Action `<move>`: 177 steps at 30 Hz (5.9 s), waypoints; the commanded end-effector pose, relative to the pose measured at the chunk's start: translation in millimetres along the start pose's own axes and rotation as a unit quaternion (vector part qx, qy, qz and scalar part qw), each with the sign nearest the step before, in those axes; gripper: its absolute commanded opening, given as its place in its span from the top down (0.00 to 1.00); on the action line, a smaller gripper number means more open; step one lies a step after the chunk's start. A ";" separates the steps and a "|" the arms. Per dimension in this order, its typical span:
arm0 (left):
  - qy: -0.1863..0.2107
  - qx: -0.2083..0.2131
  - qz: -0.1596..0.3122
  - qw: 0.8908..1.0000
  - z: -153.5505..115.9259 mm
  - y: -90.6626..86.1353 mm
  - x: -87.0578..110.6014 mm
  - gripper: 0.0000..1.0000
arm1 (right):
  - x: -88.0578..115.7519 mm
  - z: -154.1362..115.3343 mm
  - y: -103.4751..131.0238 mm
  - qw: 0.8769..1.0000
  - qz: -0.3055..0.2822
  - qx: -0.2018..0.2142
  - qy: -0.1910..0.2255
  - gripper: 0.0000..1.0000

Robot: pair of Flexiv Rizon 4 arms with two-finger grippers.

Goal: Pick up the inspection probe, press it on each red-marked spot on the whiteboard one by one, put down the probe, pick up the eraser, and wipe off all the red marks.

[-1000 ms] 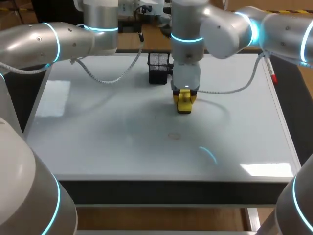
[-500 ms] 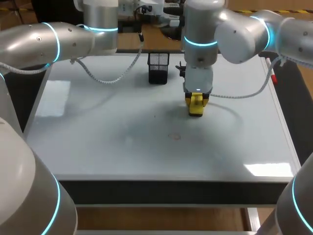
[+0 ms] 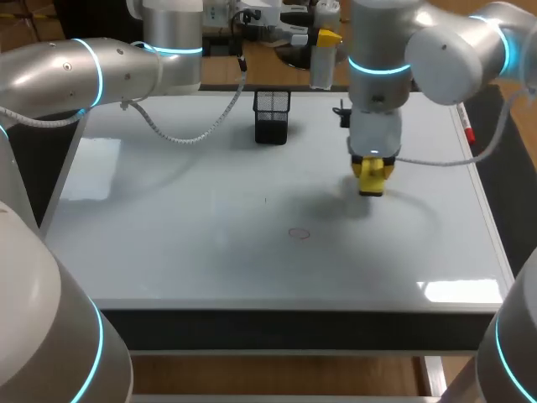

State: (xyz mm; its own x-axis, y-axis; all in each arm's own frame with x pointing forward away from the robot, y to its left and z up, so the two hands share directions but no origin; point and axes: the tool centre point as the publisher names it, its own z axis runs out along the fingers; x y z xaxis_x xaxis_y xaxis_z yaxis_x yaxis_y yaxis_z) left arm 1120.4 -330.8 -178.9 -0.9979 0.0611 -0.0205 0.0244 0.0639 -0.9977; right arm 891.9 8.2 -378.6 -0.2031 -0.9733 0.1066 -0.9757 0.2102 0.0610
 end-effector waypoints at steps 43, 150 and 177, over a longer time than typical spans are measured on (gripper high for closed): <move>0.001 -0.001 0.000 1.000 0.0 -1.6 -0.8 1.00 | 123.3 11.2 10.7 0.999 0.028 -0.002 -0.039 1.00; 0.161 0.028 0.008 0.987 -33.7 97.1 333.0 1.00 | 123.3 11.2 10.7 0.999 0.028 -0.002 -0.039 1.00; 0.160 0.025 -0.001 0.987 -31.9 105.4 328.9 1.00 | 123.3 11.2 10.7 0.999 0.028 -0.002 -0.039 1.00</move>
State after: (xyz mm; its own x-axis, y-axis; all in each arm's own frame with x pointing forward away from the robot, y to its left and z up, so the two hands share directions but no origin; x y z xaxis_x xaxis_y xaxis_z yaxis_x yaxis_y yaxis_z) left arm 794.5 -271.8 -285.2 -0.9297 0.3684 -0.0055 0.0126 0.0170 -0.9998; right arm 854.9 -110.0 -376.3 -0.2645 -0.9639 0.0302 -0.9620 0.2659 0.0616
